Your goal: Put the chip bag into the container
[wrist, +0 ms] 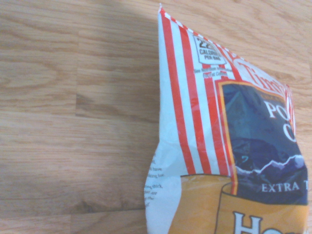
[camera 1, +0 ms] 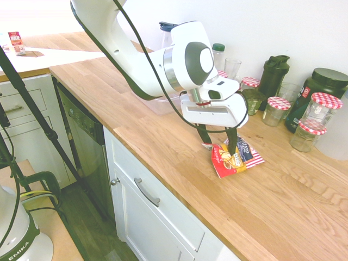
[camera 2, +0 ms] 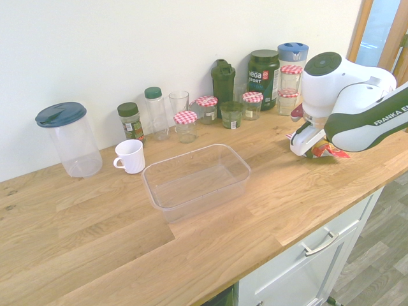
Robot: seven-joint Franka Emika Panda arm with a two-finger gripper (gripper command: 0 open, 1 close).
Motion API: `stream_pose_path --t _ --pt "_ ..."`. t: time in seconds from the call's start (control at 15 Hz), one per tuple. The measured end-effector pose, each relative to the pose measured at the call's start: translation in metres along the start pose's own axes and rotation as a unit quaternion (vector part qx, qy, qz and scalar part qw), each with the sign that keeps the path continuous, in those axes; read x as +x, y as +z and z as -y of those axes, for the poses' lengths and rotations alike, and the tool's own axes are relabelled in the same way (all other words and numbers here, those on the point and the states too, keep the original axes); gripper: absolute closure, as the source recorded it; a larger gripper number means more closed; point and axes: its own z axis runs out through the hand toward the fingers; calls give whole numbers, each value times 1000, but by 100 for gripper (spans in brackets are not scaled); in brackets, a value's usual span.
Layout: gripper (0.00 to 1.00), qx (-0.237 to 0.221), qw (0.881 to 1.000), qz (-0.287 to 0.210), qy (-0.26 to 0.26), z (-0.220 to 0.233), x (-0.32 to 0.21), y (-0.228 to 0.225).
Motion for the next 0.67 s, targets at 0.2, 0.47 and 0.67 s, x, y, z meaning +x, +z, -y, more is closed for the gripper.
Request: stream_pose_path --t 0.2,0.47,0.67 --pt "100 -1 1000 1 -2 1 -1 1" --pt "100 4 1000 2 -7 9 -7 -2" --pt "100 9 1000 7 -5 14 -10 -5"
